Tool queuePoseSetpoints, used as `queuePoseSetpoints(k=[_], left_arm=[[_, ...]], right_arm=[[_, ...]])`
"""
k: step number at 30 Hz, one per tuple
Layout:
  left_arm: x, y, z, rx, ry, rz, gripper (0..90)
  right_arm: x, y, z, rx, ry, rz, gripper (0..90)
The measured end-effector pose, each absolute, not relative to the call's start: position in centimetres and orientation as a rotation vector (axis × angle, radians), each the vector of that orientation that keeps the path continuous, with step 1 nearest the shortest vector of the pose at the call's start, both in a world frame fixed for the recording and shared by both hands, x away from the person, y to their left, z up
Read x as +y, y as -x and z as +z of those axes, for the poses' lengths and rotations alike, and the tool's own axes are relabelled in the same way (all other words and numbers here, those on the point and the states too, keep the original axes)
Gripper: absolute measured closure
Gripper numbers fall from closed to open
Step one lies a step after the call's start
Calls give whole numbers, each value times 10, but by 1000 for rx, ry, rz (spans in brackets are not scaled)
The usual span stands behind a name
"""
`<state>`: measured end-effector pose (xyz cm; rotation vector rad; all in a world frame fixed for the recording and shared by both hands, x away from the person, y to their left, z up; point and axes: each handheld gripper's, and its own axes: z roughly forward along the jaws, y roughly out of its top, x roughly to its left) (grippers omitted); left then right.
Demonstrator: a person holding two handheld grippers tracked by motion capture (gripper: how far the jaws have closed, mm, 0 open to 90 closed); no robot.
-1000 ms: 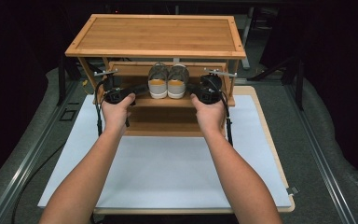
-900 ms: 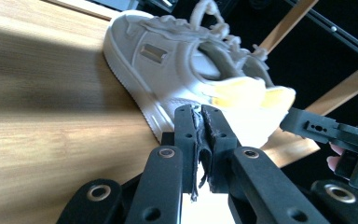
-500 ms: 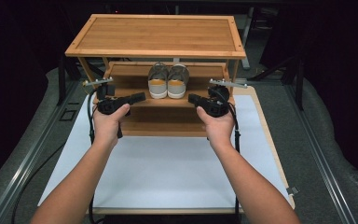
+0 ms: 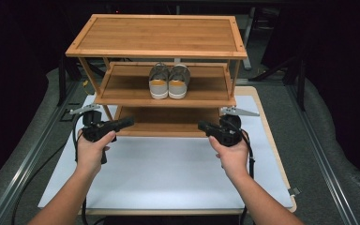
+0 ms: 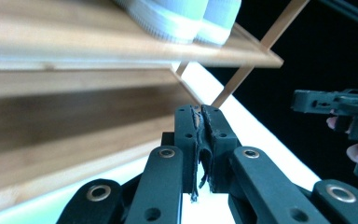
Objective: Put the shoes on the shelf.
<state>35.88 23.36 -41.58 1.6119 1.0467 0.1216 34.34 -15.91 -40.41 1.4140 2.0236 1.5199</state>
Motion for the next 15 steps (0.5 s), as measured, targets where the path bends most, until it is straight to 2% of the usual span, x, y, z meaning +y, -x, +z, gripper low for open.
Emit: queuePoseSetpoints(k=[15], left_arm=[[248,-326,-493,1138,-1710,112,845]], right_arm=[[-173,-303,-477,1963,-1479,1480,848]])
